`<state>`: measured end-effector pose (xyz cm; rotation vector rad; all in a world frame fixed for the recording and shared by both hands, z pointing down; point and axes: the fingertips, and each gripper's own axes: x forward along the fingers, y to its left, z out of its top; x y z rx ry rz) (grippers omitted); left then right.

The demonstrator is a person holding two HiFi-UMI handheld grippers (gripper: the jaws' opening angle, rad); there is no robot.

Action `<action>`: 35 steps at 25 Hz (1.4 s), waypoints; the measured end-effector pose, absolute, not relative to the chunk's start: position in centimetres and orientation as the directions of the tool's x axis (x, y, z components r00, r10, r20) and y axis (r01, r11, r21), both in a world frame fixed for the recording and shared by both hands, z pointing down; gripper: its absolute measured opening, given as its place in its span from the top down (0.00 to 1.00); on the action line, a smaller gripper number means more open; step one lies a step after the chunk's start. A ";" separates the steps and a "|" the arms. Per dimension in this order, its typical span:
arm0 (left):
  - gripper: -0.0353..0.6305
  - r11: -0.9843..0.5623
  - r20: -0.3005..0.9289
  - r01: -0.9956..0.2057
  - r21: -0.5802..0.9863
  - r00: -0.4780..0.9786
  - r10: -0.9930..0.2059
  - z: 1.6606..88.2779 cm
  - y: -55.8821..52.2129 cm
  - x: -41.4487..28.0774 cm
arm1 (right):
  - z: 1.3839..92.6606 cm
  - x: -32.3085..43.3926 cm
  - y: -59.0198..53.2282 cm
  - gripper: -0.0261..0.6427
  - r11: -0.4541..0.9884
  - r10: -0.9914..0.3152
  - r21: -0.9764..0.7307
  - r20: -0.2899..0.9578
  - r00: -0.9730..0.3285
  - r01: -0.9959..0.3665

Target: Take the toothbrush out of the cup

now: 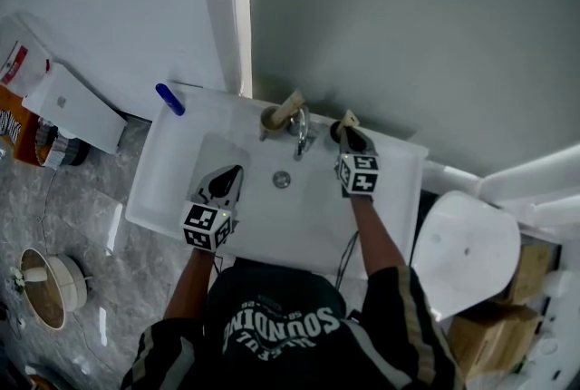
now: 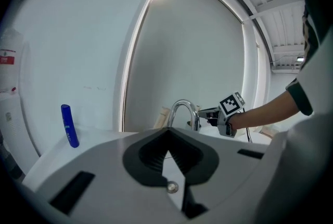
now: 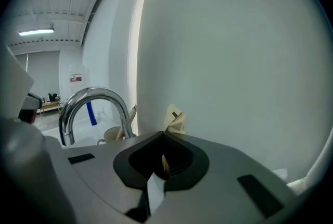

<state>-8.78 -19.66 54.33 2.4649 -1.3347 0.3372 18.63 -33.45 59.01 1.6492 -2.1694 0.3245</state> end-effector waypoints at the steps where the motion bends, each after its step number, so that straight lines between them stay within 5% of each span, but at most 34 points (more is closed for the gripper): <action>1: 0.95 -0.521 0.349 -0.838 0.163 0.543 -0.764 54.3 -19.7 -8.5 | 58.6 18.7 -33.3 0.96 0.282 -0.871 0.054 0.433 -0.232 -0.958; 19: 0.95 -0.660 0.315 -0.732 0.169 0.674 -0.668 53.4 -19.7 -2.2 | 43.8 23.5 -29.9 0.96 0.190 -0.973 0.089 0.147 -0.176 -0.978; 35: 0.95 -0.776 0.339 -0.602 0.187 0.781 -0.524 54.7 -18.2 5.7 | 52.6 34.1 -21.3 0.96 -0.038 -0.955 -0.020 0.294 0.030 -0.999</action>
